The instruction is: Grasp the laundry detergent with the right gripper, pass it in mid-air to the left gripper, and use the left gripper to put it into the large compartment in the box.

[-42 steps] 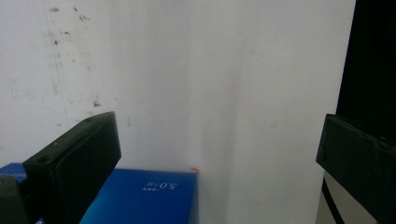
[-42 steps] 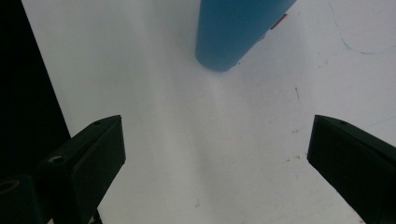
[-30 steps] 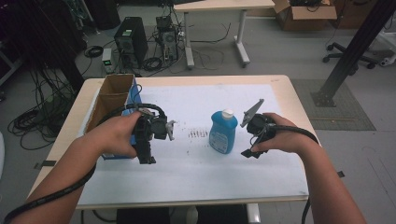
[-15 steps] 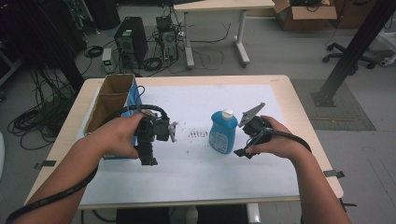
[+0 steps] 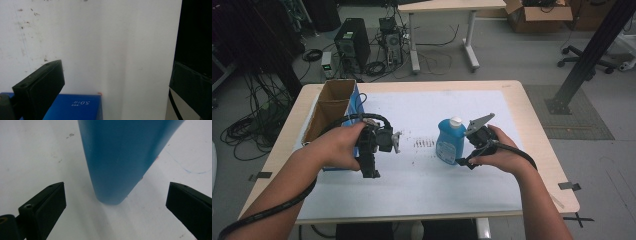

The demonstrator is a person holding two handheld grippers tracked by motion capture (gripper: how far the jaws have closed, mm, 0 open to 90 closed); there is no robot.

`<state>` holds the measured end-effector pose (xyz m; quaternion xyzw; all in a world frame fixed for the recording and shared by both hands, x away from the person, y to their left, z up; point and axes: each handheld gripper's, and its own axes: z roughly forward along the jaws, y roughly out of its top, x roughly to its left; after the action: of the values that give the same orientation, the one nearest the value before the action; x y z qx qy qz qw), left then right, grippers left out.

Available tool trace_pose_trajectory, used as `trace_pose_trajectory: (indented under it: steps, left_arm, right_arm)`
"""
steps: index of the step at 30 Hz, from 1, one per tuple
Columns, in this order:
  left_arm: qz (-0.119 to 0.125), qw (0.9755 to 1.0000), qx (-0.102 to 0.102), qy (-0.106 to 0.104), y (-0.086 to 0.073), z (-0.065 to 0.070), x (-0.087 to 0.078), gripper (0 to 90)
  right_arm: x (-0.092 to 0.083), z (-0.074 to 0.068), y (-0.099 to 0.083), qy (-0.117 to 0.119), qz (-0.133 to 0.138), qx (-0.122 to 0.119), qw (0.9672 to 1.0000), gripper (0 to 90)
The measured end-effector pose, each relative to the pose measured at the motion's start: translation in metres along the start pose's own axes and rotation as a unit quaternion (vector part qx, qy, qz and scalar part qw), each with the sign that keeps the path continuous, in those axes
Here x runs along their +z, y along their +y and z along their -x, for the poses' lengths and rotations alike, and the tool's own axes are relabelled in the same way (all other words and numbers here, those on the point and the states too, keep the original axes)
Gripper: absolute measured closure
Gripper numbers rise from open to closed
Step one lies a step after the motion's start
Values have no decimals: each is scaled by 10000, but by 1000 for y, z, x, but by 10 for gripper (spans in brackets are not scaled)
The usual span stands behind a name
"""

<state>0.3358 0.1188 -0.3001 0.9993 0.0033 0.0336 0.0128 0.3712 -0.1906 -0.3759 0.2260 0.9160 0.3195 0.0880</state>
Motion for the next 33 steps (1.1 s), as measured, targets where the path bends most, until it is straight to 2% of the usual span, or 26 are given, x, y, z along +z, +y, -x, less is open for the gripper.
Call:
trace_pose_trajectory:
  steps: [11,14,27,33]
  left_arm:
    - [14,10000,0,31,2,0,3,2]
    - [4,10000,-3,23,2,-1,4,2]
    - [-10,10000,20,-2,5,0,7,2]
    - [6,10000,7,-5,3,0,7,2]
  right_arm:
    - [14,-4,-13,-170,520,297,9981,21]
    - [17,-5,-15,-305,641,314,9970,20]
    - [25,-11,-19,-469,1085,428,9921,16]
    - [30,-14,-19,-589,1200,435,9901,9]
